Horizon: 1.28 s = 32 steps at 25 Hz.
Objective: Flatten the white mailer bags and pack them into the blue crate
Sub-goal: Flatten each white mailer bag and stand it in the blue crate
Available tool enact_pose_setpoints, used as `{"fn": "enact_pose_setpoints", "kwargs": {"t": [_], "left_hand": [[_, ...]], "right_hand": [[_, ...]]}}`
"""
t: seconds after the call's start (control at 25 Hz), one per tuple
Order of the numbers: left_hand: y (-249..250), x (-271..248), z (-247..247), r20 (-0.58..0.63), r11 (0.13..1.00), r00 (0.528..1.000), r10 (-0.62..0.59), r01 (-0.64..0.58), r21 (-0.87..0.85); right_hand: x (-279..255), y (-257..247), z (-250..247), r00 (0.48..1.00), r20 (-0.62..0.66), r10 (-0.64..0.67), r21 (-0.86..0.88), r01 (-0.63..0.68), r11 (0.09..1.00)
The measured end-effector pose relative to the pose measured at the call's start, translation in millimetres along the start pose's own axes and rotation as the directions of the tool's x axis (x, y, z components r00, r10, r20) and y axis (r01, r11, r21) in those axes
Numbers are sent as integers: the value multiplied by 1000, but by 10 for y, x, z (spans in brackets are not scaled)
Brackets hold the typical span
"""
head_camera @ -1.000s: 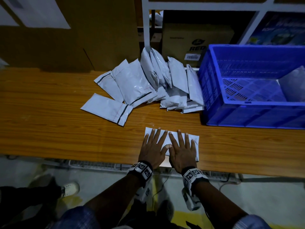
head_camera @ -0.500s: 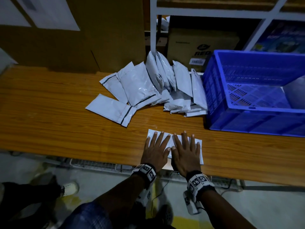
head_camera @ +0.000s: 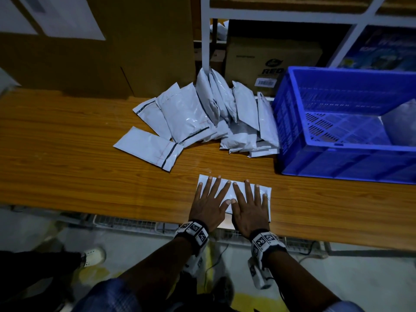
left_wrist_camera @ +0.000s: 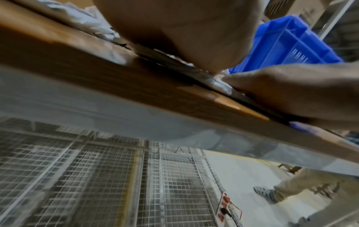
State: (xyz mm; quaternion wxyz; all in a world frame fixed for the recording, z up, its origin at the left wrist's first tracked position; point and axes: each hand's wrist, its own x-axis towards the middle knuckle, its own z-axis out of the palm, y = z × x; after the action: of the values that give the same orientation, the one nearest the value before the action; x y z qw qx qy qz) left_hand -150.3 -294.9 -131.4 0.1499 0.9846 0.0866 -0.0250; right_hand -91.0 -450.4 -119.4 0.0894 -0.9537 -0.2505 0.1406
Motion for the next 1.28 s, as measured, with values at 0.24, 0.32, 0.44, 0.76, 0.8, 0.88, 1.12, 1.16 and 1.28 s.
{"fn": "enact_pose_setpoints", "kwargs": {"t": [0.24, 0.32, 0.44, 0.76, 0.8, 0.88, 1.12, 1.16, 1.28], "left_hand": [[7, 22, 7, 36, 999, 998, -51, 51, -12], [16, 29, 7, 23, 999, 998, -54, 54, -4], [10, 33, 31, 17, 999, 999, -47, 47, -2], [-4, 24, -23, 0, 999, 1000, -25, 25, -21], [0, 18, -12, 11, 999, 999, -31, 31, -23], [-9, 14, 25, 33, 999, 998, -46, 47, -23], [-3, 15, 41, 46, 998, 997, -59, 59, -7], [-9, 23, 35, 54, 998, 997, -56, 56, -5], [-22, 14, 32, 75, 999, 996, -50, 51, -7]], "right_hand": [[20, -30, -120, 1000, 23, -12, 70, 11, 997], [29, -70, -159, 999, -31, -9, 67, 11, 998], [16, -72, -63, 1000, -17, -8, 39, 8, 999], [28, -45, 6, 1000, -24, -6, -23, 6, 1000], [24, -36, -1, 1000, -14, -8, -3, 8, 1000], [38, -19, -34, 1000, 24, -16, 47, 15, 999], [-54, 8, -54, 998, -60, 7, 49, -4, 999], [-79, 2, -17, 997, -70, 16, 41, -14, 999], [-82, 2, 48, 997, -78, 30, 27, -28, 999]]}}
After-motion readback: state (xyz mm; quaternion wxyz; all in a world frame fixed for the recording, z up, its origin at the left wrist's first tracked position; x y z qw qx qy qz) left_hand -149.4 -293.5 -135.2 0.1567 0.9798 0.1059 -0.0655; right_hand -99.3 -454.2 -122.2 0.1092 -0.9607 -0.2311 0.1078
